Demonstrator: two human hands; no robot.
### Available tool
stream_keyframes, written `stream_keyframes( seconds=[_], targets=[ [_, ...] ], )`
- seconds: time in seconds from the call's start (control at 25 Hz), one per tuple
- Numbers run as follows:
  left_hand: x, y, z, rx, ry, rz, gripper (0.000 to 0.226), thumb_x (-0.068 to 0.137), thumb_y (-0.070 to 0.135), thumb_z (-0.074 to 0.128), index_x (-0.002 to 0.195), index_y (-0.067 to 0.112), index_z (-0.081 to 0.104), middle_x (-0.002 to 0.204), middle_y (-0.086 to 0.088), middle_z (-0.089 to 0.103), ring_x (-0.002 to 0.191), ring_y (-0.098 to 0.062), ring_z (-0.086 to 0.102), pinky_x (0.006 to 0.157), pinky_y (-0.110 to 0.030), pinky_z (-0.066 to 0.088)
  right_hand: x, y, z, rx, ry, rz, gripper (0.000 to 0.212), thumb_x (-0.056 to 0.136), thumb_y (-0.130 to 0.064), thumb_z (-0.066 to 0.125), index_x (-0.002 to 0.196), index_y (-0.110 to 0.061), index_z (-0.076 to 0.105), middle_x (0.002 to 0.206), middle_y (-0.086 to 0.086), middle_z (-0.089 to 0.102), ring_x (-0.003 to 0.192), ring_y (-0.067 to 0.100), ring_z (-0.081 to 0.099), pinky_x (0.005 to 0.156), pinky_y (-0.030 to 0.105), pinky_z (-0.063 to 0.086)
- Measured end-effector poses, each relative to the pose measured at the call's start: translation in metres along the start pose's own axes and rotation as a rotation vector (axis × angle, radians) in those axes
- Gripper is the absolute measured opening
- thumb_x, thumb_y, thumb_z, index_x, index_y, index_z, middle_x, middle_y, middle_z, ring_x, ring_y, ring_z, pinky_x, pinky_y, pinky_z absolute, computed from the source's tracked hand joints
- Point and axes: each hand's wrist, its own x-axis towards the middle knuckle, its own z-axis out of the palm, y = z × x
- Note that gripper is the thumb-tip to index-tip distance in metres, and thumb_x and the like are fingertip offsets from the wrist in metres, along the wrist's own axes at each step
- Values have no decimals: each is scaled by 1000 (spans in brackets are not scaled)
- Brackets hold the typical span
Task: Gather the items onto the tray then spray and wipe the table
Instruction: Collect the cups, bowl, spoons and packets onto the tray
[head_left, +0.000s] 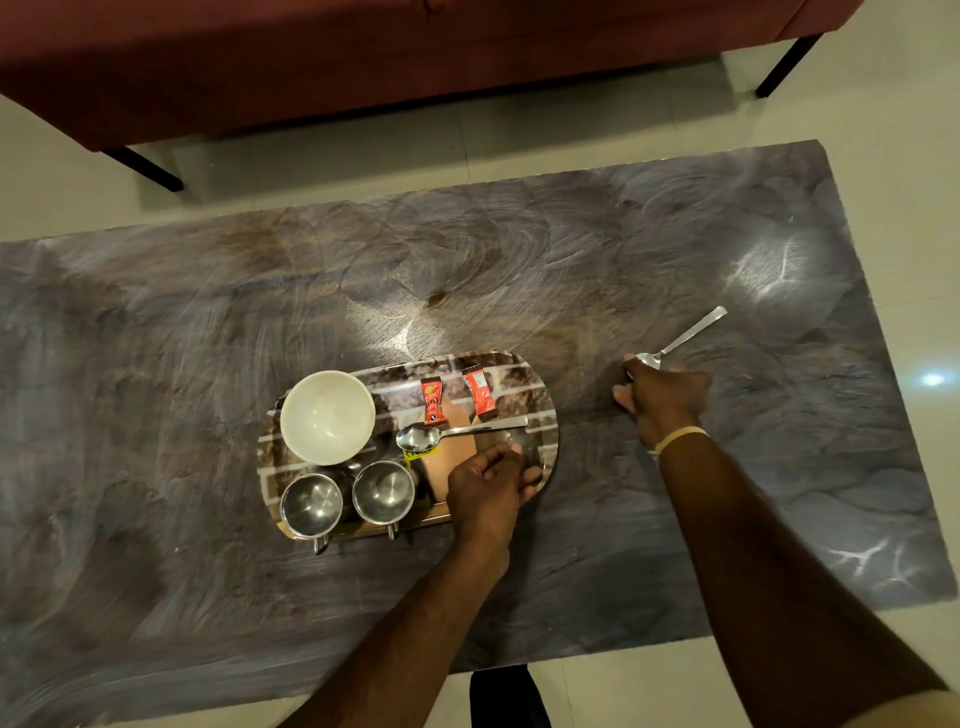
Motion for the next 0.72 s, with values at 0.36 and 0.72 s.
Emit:
stream_keyframes(
  seconds=[0.36, 0.72],
  targets=[
    [4, 5, 11, 35, -83, 5, 14, 94, 16, 65, 104, 9, 71, 92, -13, 77, 80, -17, 73, 75, -29, 59, 15, 13, -12, 141, -22, 52, 8, 92, -6, 63, 84, -4, 62, 69, 1, 59, 53, 6, 58, 53, 19, 51],
    [41, 51, 76, 190, -198, 150, 28, 92, 22, 68, 117, 10, 67, 100, -2, 75, 92, -12, 72, 82, -28, 60, -2, 12, -50, 260, -111, 10, 17, 93, 6, 55, 78, -1, 56, 69, 11, 56, 49, 12, 56, 44, 19, 50]
  ],
)
